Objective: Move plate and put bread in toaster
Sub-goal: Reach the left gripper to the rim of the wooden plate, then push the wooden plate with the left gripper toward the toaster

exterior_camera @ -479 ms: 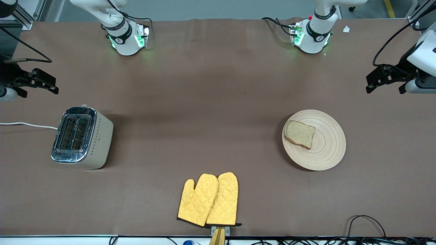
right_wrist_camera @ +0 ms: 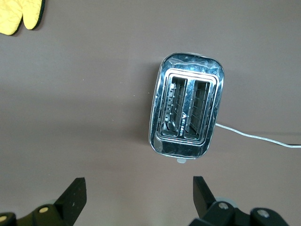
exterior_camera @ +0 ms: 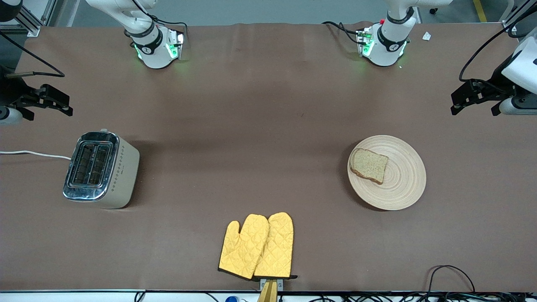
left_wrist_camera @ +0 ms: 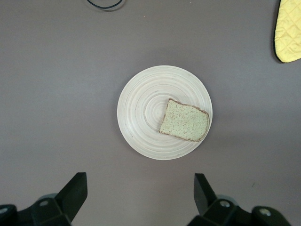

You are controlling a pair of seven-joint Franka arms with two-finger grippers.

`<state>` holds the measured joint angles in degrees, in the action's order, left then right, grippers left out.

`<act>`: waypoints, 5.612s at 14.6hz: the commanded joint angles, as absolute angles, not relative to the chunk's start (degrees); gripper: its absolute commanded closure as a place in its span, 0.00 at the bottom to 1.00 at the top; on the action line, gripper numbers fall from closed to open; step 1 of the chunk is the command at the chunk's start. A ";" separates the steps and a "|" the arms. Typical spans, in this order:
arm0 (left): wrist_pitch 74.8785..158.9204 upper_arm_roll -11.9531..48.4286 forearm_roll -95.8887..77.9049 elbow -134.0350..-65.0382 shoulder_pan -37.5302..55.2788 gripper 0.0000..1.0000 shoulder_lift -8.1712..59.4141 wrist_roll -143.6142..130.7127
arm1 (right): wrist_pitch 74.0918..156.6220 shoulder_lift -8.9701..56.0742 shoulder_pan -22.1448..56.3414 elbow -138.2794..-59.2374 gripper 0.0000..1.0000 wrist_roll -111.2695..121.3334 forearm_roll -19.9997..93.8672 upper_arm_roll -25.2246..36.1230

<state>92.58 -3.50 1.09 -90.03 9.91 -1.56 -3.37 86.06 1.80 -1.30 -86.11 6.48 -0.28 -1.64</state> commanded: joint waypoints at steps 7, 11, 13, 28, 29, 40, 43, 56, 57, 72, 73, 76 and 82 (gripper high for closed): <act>90.88 -3.52 -8.40 -89.03 1.43 0.00 5.35 2.43 | 85.78 0.79 -1.23 -86.66 0.00 6.86 -0.53 -1.85; 91.05 -3.52 -18.43 -88.95 -7.18 0.00 13.86 11.15 | 85.69 0.70 -1.14 -86.75 0.00 6.86 -0.53 -1.93; 91.14 -3.52 -22.57 -88.68 -10.62 0.00 19.13 15.62 | 85.69 0.70 -1.14 -86.66 0.00 6.86 -0.53 -1.93; 101.51 -3.16 -36.46 -88.24 -16.61 0.00 43.32 38.40 | 85.61 0.70 -0.97 -86.75 0.00 6.86 -0.53 -1.93; 101.60 -3.08 -37.26 -88.24 -16.44 0.00 44.03 39.19 | 85.52 0.70 -0.97 -86.75 0.00 6.86 -0.53 -1.93; 101.87 -2.90 -40.69 -88.33 -15.82 0.99 46.14 45.70 | 85.61 0.70 -0.88 -86.66 0.00 6.86 -0.53 -1.93; 101.78 -2.38 -40.87 -88.42 -15.73 1.00 46.84 53.05 | 85.78 0.70 -0.70 -86.66 0.00 6.59 -0.53 -1.93; 99.39 7.91 -56.50 -88.24 -10.48 1.00 46.58 43.25 | 85.69 0.88 -0.88 -86.66 0.00 6.59 -0.61 -1.76; 101.75 7.91 -58.17 -88.33 -8.28 1.00 46.58 42.89 | 85.61 0.88 -0.97 -86.66 0.00 6.77 -0.53 -1.67; 135.60 8.09 -94.46 -87.11 28.46 1.00 50.26 36.47 | 85.52 1.23 -3.41 -83.85 0.00 6.85 -1.67 -1.32; 137.36 8.17 -95.35 -86.06 29.69 1.00 51.14 37.00 | 85.43 1.23 -5.34 -82.63 0.00 6.94 -0.89 -1.14; 142.28 8.09 -97.99 -83.50 34.35 1.00 53.26 37.27 | 84.29 1.23 -8.08 -81.56 0.00 7.12 -0.61 -1.05; 147.83 8.09 -99.40 -81.21 37.88 0.94 55.46 38.67 | 84.46 1.23 -7.65 -81.56 0.00 6.51 0.43 -1.23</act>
